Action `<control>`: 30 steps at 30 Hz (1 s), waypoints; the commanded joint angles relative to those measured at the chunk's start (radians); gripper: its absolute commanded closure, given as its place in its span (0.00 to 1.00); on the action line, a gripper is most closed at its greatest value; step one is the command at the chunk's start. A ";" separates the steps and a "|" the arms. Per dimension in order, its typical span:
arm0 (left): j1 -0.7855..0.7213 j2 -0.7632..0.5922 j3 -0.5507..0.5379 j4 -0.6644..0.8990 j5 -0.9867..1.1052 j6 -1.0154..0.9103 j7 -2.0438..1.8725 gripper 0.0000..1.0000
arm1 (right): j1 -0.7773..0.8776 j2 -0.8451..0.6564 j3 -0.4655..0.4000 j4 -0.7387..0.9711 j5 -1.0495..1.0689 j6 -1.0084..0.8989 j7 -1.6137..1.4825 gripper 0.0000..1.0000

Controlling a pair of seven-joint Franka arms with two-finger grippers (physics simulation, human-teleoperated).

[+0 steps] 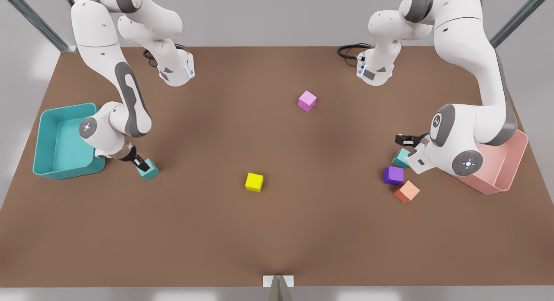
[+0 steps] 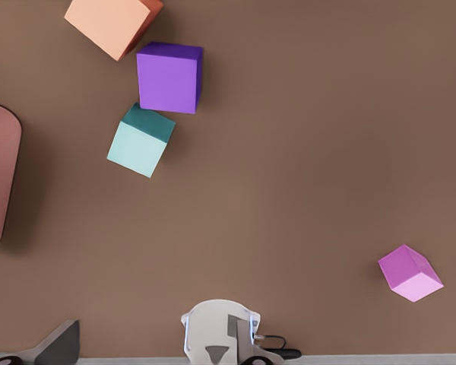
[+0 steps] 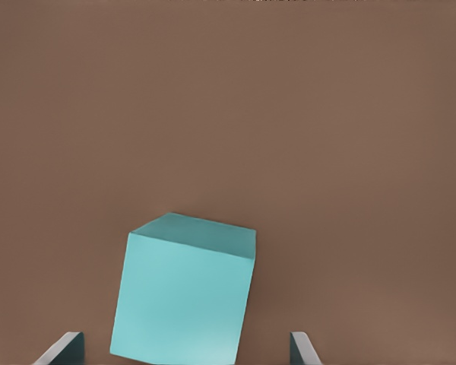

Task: Stack the two blue cubes on top of each other

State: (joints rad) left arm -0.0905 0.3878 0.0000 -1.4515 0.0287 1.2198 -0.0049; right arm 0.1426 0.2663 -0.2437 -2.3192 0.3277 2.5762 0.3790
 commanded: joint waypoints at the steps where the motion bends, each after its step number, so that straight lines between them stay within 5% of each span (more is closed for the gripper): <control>1: 0.000 0.000 0.000 0.000 0.000 -0.002 0.003 0.00 | 0.002 0.005 0.000 0.000 0.002 0.058 0.244 0.00; 30: -0.002 0.000 0.000 0.000 0.000 -0.002 0.002 0.00 | 0.035 0.163 0.001 0.050 0.002 0.048 0.264 0.00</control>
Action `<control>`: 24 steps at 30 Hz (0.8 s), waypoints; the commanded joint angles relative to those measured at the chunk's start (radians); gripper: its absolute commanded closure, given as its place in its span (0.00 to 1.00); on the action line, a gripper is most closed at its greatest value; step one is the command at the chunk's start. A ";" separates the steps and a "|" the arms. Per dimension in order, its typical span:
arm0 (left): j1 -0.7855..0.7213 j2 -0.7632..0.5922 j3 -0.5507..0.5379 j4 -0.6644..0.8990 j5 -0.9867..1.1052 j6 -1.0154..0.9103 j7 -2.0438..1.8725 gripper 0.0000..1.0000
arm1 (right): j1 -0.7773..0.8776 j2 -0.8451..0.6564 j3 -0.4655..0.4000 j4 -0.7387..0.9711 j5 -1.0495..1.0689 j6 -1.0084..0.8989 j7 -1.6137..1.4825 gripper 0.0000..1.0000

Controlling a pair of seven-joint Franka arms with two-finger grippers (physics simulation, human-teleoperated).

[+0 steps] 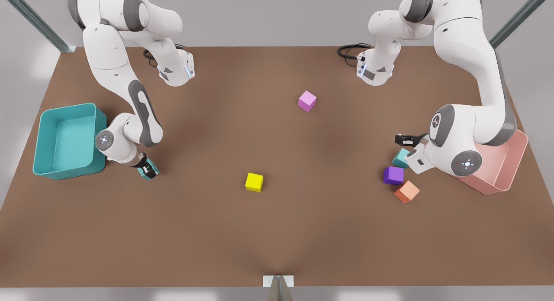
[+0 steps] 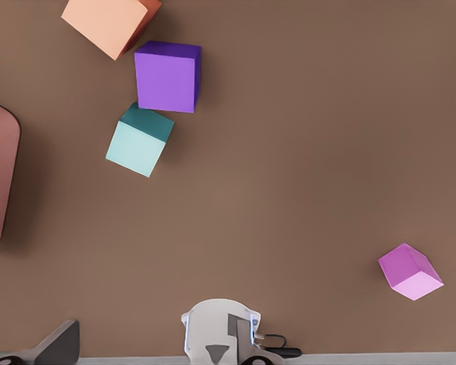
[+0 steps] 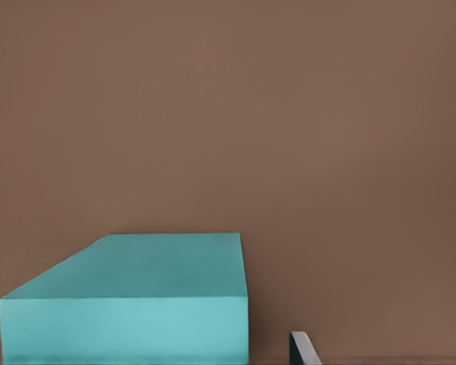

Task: Stack the two blue cubes on top of each other

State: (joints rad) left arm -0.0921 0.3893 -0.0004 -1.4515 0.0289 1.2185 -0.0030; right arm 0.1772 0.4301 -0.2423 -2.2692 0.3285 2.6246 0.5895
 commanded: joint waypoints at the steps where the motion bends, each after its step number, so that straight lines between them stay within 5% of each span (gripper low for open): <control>1: 0.000 -0.001 0.000 0.000 0.000 -0.001 0.000 0.00 | 0.001 -0.001 0.000 0.000 0.001 0.000 0.053 0.00; 5: 0.000 -0.001 0.000 0.000 0.002 -0.001 0.000 0.00 | 0.001 -0.001 -0.002 0.017 0.001 0.000 0.052 0.02; 9: 0.000 -0.001 -0.001 0.000 0.002 -0.001 0.000 0.00 | 0.001 0.012 0.000 0.031 0.001 -0.002 0.050 0.34; 10: 0.000 -0.001 0.000 0.000 0.002 -0.001 0.000 0.00 | 0.001 0.012 0.000 0.034 0.001 -0.003 0.046 0.36; 18: 0.000 -0.001 -0.001 0.000 0.002 -0.001 0.000 0.00 | 0.179 -0.004 0.005 0.149 0.007 -0.005 0.055 0.34; 24: -0.003 0.008 -0.003 0.000 -0.026 -0.001 -0.006 0.00 | 0.571 0.002 0.003 0.316 0.006 -0.005 0.394 0.32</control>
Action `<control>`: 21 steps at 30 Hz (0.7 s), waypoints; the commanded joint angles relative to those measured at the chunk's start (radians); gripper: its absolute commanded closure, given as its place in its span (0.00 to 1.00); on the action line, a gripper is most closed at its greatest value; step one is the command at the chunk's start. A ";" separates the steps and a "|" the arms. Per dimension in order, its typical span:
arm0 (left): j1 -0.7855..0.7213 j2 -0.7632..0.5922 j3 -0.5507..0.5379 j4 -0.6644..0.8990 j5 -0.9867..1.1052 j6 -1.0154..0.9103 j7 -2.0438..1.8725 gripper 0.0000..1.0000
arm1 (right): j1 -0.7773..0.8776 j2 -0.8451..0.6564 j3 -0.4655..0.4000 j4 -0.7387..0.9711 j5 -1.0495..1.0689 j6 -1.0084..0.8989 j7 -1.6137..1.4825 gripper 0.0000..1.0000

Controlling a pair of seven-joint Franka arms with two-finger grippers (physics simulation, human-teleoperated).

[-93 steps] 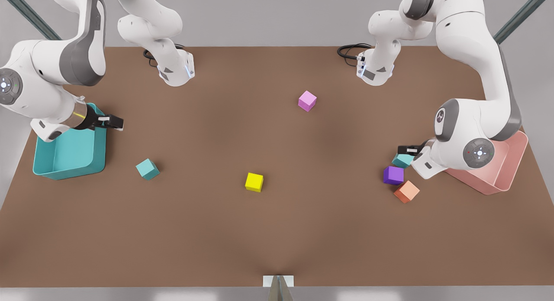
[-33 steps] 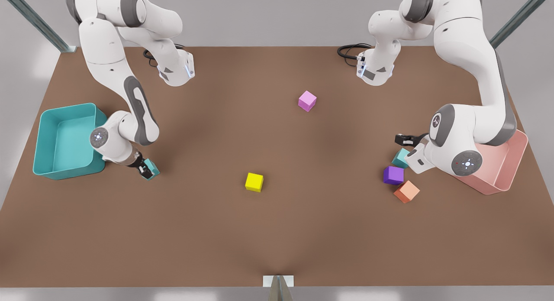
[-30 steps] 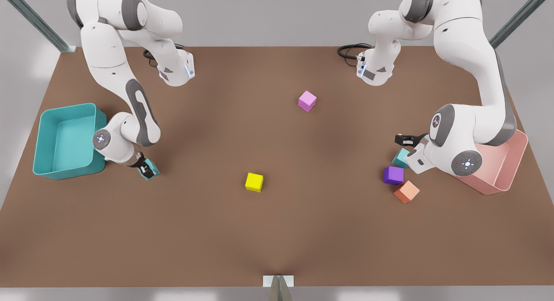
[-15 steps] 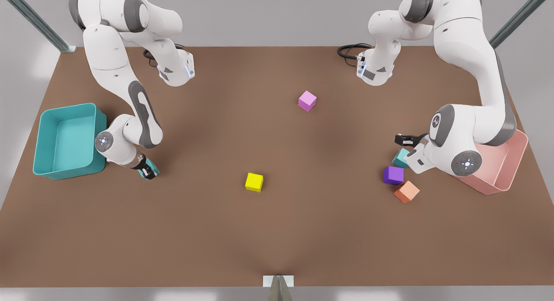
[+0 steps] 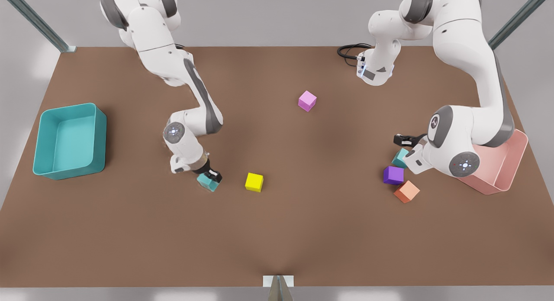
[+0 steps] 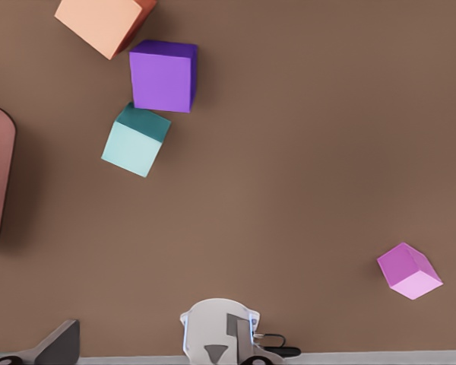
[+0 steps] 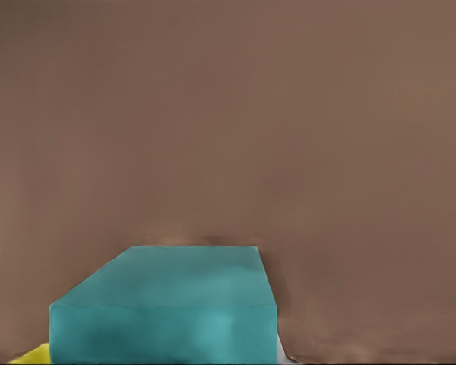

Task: Stack the two blue cubes on top of each other

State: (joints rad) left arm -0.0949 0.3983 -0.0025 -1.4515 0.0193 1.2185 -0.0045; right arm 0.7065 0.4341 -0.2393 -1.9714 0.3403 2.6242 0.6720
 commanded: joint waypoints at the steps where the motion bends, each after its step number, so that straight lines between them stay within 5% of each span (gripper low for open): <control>1: 0.000 0.002 -0.001 0.000 -0.021 -0.001 -0.005 0.00 | 0.116 0.005 -0.002 0.052 -0.012 -0.004 0.396 0.31; 7: 0.003 -0.067 -0.010 -0.354 -0.010 0.587 0.390 0.00 | 0.390 0.206 -0.011 0.325 -0.017 -0.006 0.742 0.31; 18: 0.057 -0.085 -0.010 -0.549 0.111 0.905 0.486 0.00 | 0.493 0.411 -0.092 0.422 -0.149 -0.010 0.925 0.31; 19: 0.057 -0.090 -0.010 -0.559 0.117 0.905 0.488 0.00 | 0.496 0.411 -0.095 0.422 -0.149 -0.010 0.925 0.29; 20: 0.078 -0.104 -0.010 -0.587 0.117 0.903 0.523 0.00 | 0.496 0.414 -0.101 0.422 -0.150 -0.010 0.925 0.00; 21: 0.087 -0.104 -0.010 -0.589 0.117 0.901 0.531 0.00 | 0.501 0.416 -0.107 0.422 -0.161 -0.010 0.925 0.00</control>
State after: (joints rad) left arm -0.0141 0.2984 -0.0122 -2.0356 0.1182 2.0229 0.2900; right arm 1.2043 0.8490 -0.3410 -1.5499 0.1929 2.6159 1.2501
